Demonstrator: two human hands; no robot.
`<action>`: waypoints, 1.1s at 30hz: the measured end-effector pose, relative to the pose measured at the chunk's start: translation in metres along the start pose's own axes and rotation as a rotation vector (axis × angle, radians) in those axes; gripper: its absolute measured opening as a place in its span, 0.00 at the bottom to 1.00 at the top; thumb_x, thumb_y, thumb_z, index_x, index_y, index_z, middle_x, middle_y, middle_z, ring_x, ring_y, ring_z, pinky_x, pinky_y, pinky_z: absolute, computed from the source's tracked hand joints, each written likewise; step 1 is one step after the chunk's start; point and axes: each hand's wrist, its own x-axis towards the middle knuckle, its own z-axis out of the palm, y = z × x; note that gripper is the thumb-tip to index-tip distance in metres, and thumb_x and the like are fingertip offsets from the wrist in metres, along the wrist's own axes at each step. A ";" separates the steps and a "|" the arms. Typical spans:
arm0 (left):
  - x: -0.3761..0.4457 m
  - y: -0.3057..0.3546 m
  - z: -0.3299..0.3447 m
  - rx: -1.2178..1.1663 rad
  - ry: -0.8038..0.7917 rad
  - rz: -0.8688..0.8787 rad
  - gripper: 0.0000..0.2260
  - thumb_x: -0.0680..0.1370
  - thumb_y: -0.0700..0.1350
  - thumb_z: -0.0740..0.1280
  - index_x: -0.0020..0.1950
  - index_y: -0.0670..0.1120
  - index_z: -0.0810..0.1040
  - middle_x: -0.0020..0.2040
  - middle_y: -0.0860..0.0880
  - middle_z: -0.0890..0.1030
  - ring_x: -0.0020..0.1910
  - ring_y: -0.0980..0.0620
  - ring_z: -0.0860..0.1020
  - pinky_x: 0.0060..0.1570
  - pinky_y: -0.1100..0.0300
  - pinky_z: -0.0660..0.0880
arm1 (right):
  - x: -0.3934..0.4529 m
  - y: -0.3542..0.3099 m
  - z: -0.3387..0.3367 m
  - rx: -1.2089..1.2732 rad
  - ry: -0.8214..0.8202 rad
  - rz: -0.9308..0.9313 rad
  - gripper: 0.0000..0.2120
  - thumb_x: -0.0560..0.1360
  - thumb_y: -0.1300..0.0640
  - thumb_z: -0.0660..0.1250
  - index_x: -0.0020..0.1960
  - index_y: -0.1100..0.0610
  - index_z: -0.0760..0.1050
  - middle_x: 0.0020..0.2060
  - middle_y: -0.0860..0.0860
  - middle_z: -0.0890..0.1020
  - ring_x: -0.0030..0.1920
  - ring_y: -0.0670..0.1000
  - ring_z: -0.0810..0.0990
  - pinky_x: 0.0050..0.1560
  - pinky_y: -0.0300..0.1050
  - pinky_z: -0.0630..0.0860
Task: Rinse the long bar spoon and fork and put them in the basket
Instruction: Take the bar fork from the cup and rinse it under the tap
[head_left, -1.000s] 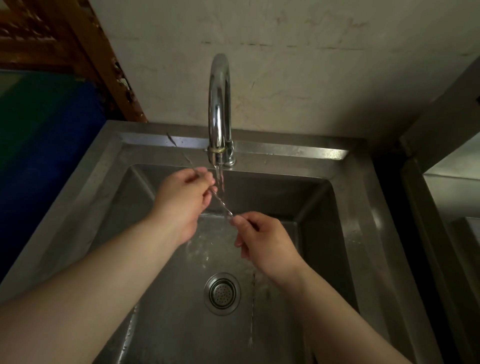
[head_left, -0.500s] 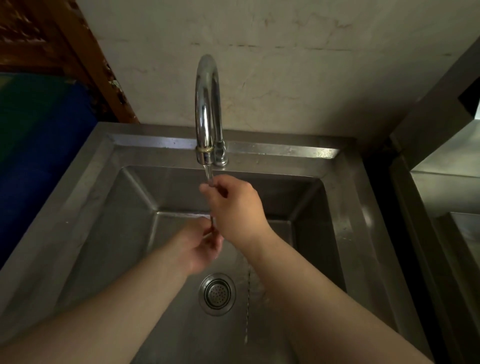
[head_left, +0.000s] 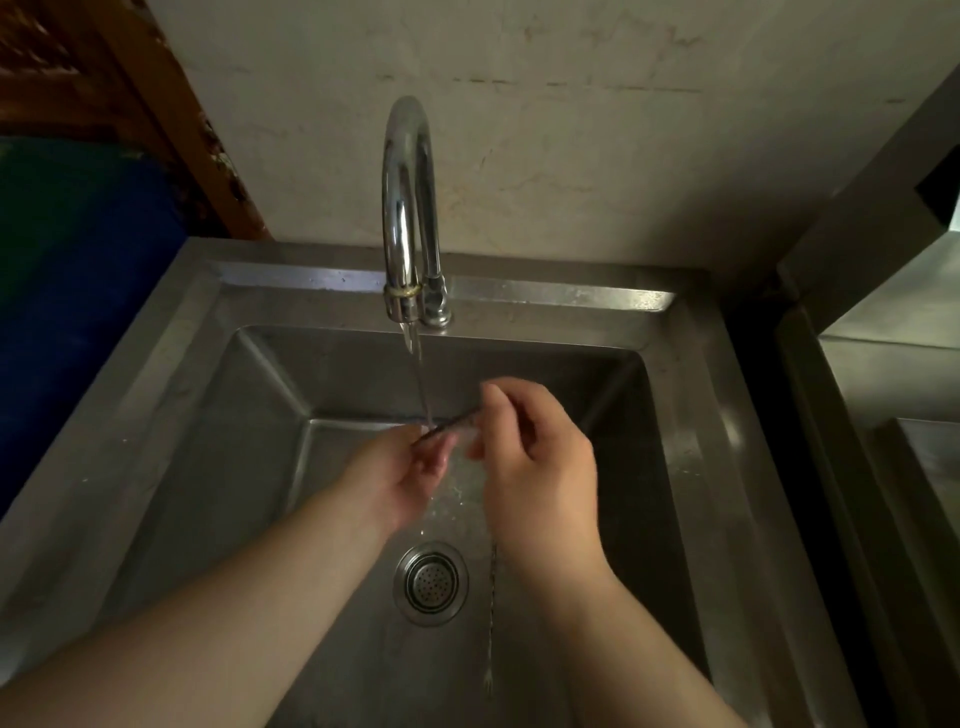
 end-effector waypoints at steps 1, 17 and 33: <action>0.004 0.001 -0.003 -0.063 0.030 0.018 0.07 0.80 0.33 0.57 0.46 0.36 0.74 0.33 0.43 0.79 0.24 0.55 0.78 0.22 0.68 0.75 | -0.008 0.005 -0.005 0.041 0.029 0.053 0.07 0.79 0.54 0.64 0.46 0.48 0.80 0.36 0.49 0.83 0.38 0.46 0.83 0.39 0.40 0.78; -0.026 -0.002 -0.001 0.713 -0.092 0.633 0.17 0.80 0.37 0.62 0.53 0.62 0.69 0.47 0.48 0.85 0.36 0.48 0.86 0.31 0.62 0.78 | -0.085 0.126 -0.011 -0.398 -0.105 0.445 0.06 0.72 0.56 0.72 0.45 0.45 0.85 0.43 0.44 0.84 0.48 0.45 0.81 0.45 0.33 0.73; -0.045 0.016 -0.040 1.062 -0.023 0.847 0.19 0.77 0.50 0.66 0.65 0.60 0.64 0.55 0.56 0.80 0.52 0.55 0.80 0.50 0.56 0.76 | -0.075 0.120 0.023 -0.454 -0.091 0.134 0.03 0.75 0.57 0.70 0.44 0.53 0.82 0.39 0.47 0.82 0.41 0.47 0.79 0.43 0.42 0.73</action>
